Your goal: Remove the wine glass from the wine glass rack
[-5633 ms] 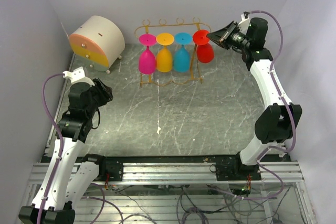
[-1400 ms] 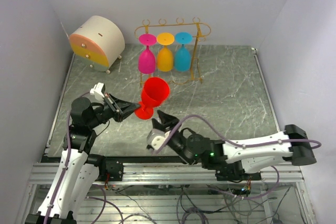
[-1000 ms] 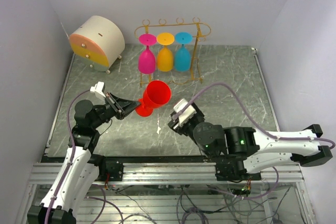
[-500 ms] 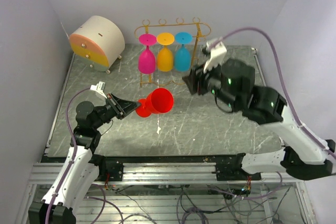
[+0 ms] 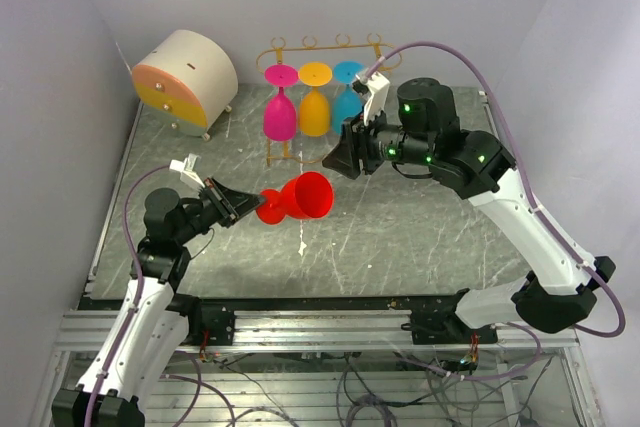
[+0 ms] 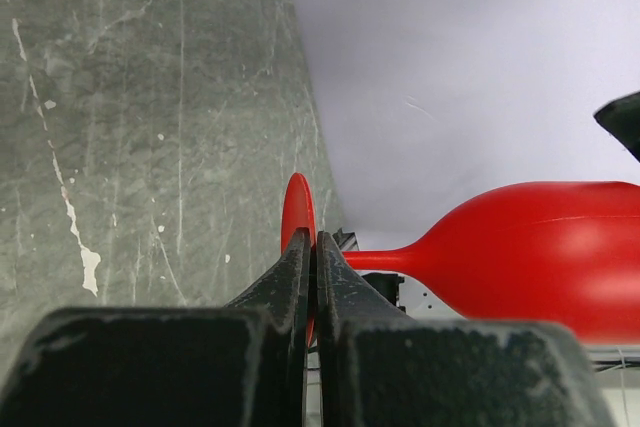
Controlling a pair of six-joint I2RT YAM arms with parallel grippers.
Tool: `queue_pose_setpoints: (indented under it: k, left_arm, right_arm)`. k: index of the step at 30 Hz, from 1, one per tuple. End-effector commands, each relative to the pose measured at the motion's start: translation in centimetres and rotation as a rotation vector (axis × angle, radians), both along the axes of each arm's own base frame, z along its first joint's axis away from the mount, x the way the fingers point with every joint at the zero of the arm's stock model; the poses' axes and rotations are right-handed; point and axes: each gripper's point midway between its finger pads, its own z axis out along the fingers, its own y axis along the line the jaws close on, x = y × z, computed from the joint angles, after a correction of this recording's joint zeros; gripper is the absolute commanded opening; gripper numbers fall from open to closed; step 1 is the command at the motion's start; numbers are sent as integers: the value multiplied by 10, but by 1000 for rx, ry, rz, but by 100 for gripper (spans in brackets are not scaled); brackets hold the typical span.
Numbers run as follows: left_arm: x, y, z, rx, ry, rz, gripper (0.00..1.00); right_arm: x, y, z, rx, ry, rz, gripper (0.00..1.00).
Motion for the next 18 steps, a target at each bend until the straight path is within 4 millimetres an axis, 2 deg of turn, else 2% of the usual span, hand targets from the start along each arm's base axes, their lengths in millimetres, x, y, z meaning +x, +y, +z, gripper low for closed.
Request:
queue_pose_setpoints:
  k: [1, 10, 18]
  left_arm:
    - [5, 2, 13, 19, -46, 15, 7]
    - [6, 1, 29, -1, -67, 14, 7]
    - [7, 1, 35, 4, -73, 20, 7]
  right_arm:
    - [-17, 1, 9, 41, 11, 79, 43]
    - [-18, -1, -16, -10, 38, 83, 44]
    - [-18, 7, -27, -11, 62, 112, 43]
